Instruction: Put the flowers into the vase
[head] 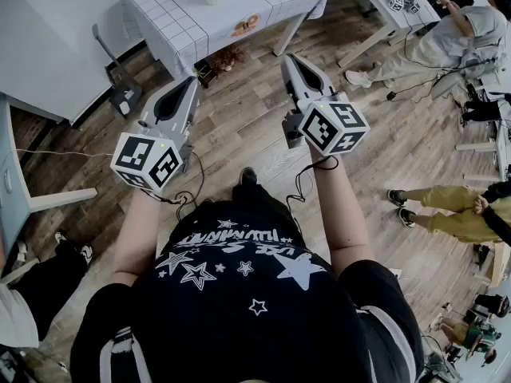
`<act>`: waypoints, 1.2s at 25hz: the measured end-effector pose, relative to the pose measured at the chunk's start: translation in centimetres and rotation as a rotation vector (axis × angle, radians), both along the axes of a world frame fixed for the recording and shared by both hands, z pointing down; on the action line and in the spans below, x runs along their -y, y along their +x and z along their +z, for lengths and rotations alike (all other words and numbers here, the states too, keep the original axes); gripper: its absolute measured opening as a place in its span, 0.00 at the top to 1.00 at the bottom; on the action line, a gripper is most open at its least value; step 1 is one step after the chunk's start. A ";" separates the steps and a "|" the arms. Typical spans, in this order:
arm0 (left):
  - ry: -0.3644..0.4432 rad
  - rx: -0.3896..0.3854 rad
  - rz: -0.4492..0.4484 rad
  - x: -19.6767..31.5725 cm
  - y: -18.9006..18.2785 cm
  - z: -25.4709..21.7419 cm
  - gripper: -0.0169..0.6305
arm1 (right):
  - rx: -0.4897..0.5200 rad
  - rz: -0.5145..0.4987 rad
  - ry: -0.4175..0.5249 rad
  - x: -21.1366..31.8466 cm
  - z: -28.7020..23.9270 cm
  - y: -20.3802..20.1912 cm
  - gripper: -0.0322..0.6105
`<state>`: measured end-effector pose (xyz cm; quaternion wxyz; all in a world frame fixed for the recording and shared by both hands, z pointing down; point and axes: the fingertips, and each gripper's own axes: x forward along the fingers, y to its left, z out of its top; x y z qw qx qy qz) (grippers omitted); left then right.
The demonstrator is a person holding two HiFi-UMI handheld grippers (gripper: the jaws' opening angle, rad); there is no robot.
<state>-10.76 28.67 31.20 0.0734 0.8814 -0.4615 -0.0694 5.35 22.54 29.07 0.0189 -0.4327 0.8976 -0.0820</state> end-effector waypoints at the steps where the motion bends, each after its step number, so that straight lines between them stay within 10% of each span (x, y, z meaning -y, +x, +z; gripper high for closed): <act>1: -0.007 0.000 0.005 -0.8 -0.4 0.1 0.96 | -0.003 -0.004 -0.012 -0.8 0.3 -0.6 0.93; 30: -0.094 0.009 0.038 -6.6 -1.4 2.6 0.96 | -0.091 -0.029 -0.164 -8.9 5.2 -2.3 0.93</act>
